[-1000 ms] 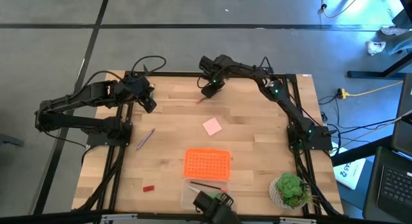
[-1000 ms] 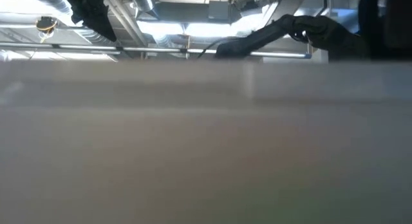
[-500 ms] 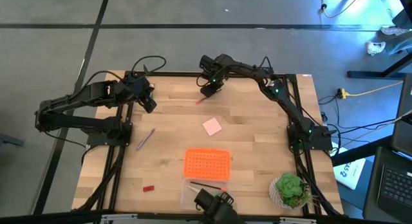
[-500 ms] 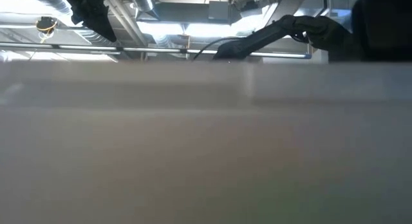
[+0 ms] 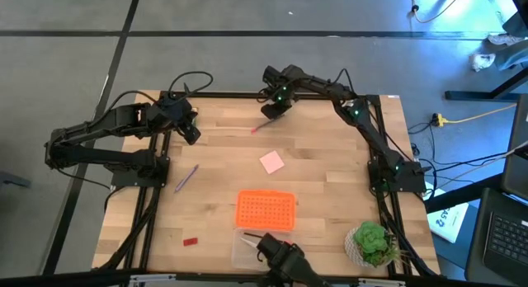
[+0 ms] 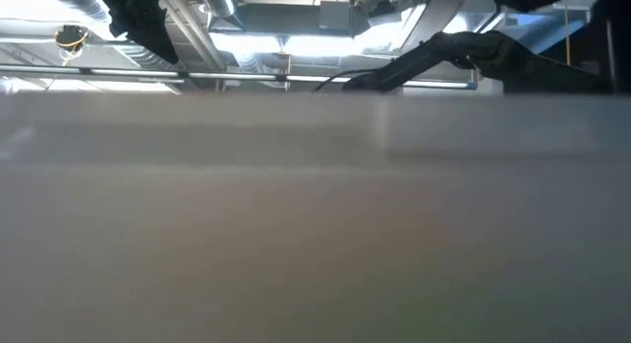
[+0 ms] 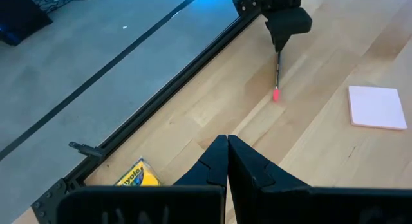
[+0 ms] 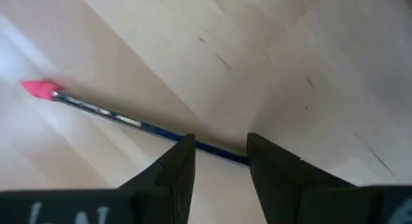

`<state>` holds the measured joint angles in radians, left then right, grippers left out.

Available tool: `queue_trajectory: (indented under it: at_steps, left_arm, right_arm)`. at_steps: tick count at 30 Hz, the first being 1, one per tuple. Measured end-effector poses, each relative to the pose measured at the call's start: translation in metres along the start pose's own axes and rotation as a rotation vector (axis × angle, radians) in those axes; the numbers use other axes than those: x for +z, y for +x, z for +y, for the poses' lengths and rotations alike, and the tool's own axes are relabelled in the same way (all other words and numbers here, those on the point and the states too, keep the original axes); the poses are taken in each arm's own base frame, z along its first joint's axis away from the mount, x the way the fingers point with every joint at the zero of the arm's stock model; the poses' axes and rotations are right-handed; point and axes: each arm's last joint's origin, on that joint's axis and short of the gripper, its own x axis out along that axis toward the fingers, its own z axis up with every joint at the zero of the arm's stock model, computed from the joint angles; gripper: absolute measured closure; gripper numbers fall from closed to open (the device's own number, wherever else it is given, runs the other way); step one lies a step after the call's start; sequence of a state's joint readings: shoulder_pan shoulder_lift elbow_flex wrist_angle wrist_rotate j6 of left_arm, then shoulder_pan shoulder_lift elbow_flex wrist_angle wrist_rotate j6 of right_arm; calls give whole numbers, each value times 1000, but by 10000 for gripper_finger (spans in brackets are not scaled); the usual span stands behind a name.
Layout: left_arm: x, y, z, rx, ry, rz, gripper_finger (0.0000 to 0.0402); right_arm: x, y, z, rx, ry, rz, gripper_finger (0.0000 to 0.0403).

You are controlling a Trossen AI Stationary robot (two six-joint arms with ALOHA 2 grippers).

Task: Pack school essentials
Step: Put the dark blue pencil into the orange supply box

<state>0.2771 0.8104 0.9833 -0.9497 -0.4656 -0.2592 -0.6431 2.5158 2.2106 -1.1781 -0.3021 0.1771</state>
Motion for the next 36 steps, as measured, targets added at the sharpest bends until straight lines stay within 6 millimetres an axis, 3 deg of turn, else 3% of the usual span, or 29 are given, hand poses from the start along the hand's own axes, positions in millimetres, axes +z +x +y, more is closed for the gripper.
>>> queue_trajectory:
  at_steps: [16, 36]
  left_arm:
    - [0, 0, 0, -9, 0, 2, 401]
    - [0, 0, 0, -14, 7, 4, 401]
  right_arm:
    - [-10, -1, -1, 23, 32, 105, 261]
    - [-23, 4, 0, 45, -66, 225, 261]
